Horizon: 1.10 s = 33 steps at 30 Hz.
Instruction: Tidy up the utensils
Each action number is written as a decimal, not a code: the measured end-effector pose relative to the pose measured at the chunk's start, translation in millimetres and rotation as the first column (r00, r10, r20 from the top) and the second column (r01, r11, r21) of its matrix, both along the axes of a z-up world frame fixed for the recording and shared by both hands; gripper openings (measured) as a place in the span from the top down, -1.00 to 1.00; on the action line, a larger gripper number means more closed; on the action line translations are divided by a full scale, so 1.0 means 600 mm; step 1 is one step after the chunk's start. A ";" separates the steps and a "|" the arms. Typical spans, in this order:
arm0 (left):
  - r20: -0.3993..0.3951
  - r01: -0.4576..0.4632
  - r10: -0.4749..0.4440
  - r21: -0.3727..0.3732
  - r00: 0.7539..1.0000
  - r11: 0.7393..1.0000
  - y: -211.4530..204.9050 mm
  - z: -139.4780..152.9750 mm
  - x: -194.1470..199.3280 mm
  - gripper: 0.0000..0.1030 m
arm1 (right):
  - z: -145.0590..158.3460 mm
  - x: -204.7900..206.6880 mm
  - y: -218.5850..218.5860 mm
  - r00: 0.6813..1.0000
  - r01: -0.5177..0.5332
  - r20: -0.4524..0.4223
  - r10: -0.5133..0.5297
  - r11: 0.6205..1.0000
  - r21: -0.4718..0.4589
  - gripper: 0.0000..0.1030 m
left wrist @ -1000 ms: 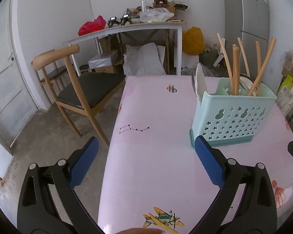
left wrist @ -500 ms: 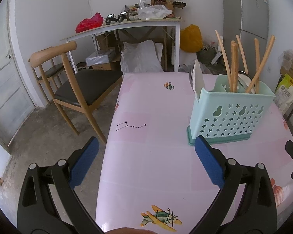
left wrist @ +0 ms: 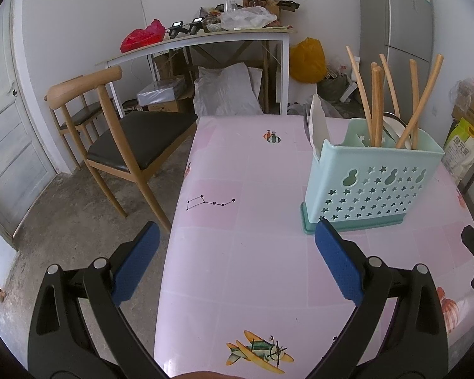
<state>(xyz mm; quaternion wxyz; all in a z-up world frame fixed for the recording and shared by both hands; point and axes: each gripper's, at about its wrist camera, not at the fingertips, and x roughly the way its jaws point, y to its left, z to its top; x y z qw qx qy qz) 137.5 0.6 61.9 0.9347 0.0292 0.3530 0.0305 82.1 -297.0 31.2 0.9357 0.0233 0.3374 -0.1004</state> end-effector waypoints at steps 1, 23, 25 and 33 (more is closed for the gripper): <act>0.000 -0.001 0.001 0.000 1.000 1.000 0.000 0.000 0.000 -0.84 | 0.000 0.000 0.000 1.000 0.000 0.000 0.000 1.000 0.000 -0.58; -0.008 0.002 -0.002 0.000 1.000 1.000 -0.002 -0.008 -0.003 -0.84 | 0.001 -0.002 0.002 1.000 -0.001 -0.002 0.001 1.000 0.000 -0.58; -0.007 0.001 -0.001 0.000 1.000 1.000 -0.001 -0.007 -0.001 -0.84 | 0.001 -0.002 0.002 1.000 0.000 -0.001 0.000 1.000 0.001 -0.58; -0.009 0.001 -0.001 -0.002 1.000 1.000 0.001 -0.010 -0.002 -0.84 | 0.001 -0.002 0.002 1.000 -0.001 -0.002 0.001 1.000 0.000 -0.58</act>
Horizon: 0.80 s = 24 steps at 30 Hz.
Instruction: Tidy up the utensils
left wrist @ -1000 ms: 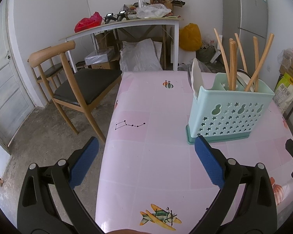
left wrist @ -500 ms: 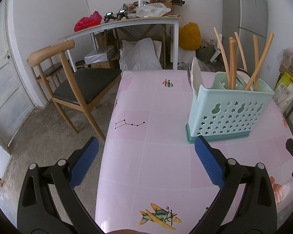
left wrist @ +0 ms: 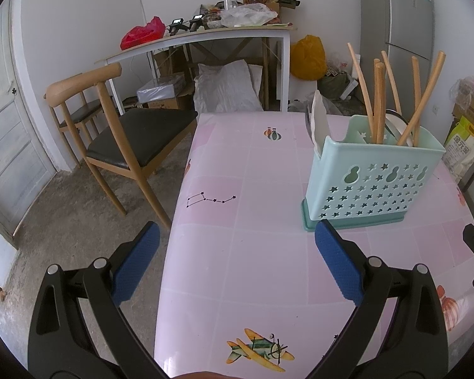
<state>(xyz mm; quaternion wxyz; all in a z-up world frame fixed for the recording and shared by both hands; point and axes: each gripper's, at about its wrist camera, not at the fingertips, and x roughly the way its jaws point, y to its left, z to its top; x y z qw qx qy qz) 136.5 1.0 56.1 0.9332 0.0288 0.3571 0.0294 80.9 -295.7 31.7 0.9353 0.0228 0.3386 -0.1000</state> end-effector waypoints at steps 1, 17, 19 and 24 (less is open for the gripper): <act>0.000 -0.001 0.001 0.000 1.000 1.000 0.001 -0.002 -0.001 -0.84 | 0.000 0.000 0.000 1.000 0.001 0.000 -0.001 1.000 0.001 -0.58; -0.002 0.000 0.000 -0.001 1.000 1.000 0.004 -0.003 -0.003 -0.84 | 0.004 -0.001 0.002 1.000 -0.001 0.000 0.001 1.000 0.002 -0.58; -0.003 0.000 0.000 -0.001 1.000 1.000 0.004 -0.003 -0.001 -0.84 | 0.006 -0.001 0.003 1.000 -0.001 0.000 0.001 1.000 0.003 -0.58; -0.004 0.001 -0.001 -0.003 1.000 1.000 0.004 -0.003 -0.002 -0.84 | 0.006 -0.001 0.002 1.000 -0.003 0.001 0.003 1.000 0.002 -0.58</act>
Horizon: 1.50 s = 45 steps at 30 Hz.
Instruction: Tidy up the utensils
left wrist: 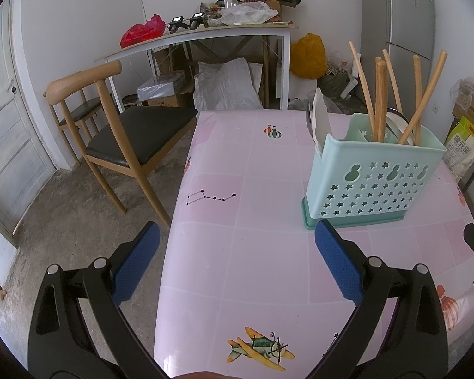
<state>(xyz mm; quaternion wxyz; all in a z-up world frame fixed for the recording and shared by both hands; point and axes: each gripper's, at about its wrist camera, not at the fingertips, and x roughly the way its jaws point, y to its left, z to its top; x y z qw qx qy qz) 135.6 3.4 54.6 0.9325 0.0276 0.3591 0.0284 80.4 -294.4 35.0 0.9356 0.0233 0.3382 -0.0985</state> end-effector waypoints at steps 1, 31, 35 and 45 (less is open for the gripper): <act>0.000 0.000 0.000 0.001 1.000 1.000 0.000 -0.001 -0.001 -0.84 | 0.000 0.000 0.000 1.000 0.000 0.000 0.000 1.000 0.000 -0.58; -0.003 0.000 0.000 0.000 1.000 1.000 0.003 0.001 0.001 -0.84 | 0.000 0.000 0.001 1.000 0.000 0.000 0.000 1.000 -0.001 -0.58; -0.005 -0.001 0.001 -0.001 1.000 1.000 0.006 -0.001 0.000 -0.84 | 0.000 0.000 0.002 1.000 0.000 0.000 0.000 1.000 -0.001 -0.58; -0.008 0.000 0.000 -0.003 1.000 1.000 0.009 -0.002 -0.001 -0.84 | 0.000 0.000 0.002 1.000 0.000 0.000 0.000 1.000 -0.001 -0.58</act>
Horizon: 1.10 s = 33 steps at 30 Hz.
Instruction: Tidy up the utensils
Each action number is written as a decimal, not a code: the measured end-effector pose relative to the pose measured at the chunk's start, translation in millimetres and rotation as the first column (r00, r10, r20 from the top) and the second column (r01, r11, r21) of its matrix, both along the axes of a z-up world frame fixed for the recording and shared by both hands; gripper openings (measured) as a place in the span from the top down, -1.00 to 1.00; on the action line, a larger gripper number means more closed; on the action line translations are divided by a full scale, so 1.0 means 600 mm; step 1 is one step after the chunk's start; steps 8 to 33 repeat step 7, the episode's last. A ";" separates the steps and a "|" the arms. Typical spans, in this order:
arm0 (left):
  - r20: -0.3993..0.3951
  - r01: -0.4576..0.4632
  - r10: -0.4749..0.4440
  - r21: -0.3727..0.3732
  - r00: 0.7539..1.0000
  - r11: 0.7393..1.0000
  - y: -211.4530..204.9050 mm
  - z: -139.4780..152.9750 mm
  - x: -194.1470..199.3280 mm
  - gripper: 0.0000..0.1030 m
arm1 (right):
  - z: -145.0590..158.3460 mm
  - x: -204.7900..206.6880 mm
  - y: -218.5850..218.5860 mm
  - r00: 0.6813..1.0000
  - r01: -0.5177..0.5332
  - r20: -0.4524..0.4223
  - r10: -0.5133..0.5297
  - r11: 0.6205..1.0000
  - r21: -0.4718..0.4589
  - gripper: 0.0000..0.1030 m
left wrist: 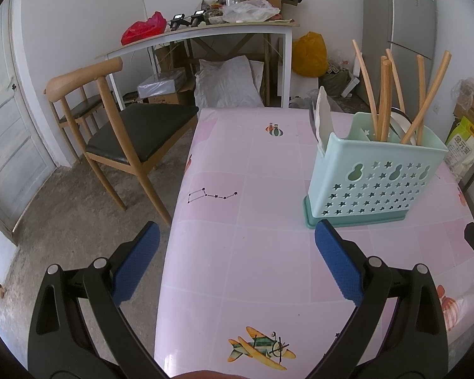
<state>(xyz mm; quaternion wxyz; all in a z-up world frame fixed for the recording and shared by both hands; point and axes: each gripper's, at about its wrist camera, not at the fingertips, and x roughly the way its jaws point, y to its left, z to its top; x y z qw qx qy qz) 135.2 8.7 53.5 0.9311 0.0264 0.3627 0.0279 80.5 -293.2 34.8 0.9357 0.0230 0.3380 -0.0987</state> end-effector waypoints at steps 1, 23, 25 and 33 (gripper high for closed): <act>0.000 0.000 0.000 0.000 1.000 1.000 0.000 -0.001 -0.002 -0.84 | 0.000 0.000 0.000 1.000 0.000 0.000 0.000 1.000 -0.001 -0.58; -0.002 0.002 -0.002 0.002 1.000 1.000 0.002 -0.003 -0.001 -0.84 | 0.000 0.000 0.000 1.000 0.001 0.000 -0.001 1.000 0.001 -0.58; -0.002 0.002 -0.002 0.002 1.000 1.000 0.002 -0.003 -0.001 -0.84 | 0.000 0.000 0.000 1.000 0.001 0.000 -0.001 1.000 0.001 -0.58; -0.002 0.002 -0.002 0.002 1.000 1.000 0.002 -0.003 -0.001 -0.84 | 0.000 0.000 0.000 1.000 0.001 0.000 -0.001 1.000 0.001 -0.58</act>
